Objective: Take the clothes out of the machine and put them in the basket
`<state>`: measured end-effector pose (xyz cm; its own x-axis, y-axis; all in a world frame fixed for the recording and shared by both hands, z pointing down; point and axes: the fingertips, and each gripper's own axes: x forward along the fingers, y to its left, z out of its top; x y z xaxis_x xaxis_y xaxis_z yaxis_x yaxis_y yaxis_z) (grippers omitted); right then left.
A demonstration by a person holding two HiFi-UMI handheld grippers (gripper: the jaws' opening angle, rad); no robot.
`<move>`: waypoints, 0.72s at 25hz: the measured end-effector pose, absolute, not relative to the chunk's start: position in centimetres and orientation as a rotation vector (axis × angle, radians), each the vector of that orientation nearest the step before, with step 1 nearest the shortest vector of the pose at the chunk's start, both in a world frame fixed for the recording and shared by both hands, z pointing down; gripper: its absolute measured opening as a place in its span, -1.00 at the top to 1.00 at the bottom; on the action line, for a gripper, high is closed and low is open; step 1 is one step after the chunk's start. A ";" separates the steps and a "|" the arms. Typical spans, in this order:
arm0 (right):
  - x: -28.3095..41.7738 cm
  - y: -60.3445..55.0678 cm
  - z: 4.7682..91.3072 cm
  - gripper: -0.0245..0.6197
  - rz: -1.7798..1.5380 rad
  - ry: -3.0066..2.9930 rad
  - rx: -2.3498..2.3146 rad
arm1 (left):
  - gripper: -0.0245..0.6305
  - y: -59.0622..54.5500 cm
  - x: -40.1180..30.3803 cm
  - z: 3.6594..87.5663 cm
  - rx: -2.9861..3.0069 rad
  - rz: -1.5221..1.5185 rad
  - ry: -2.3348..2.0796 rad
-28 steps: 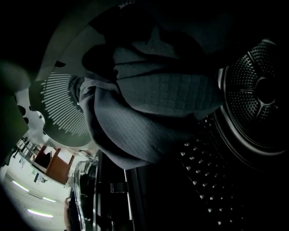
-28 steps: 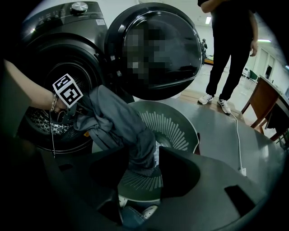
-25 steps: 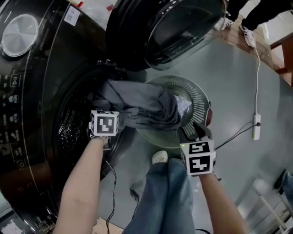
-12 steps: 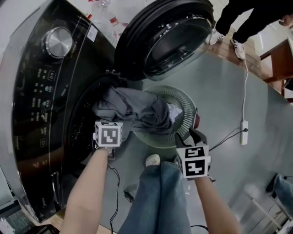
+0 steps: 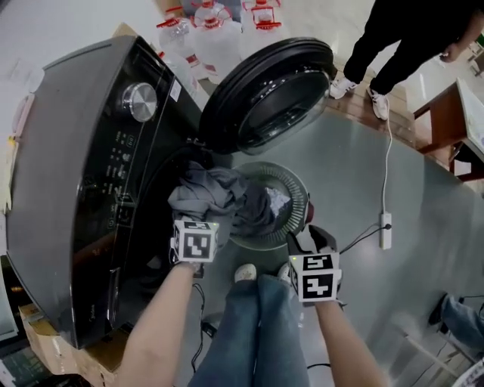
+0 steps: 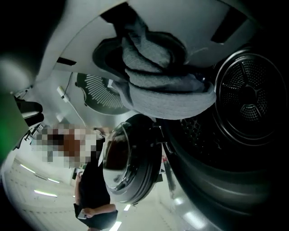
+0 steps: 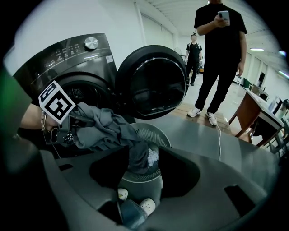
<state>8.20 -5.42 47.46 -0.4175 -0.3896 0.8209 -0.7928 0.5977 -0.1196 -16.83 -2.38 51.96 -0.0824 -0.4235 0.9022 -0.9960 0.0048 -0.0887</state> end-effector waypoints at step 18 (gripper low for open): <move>12.9 -6.5 40.9 0.29 0.647 -2.005 1.055 | 0.67 -6.2 -5.2 43.0 1.715 0.683 -1.440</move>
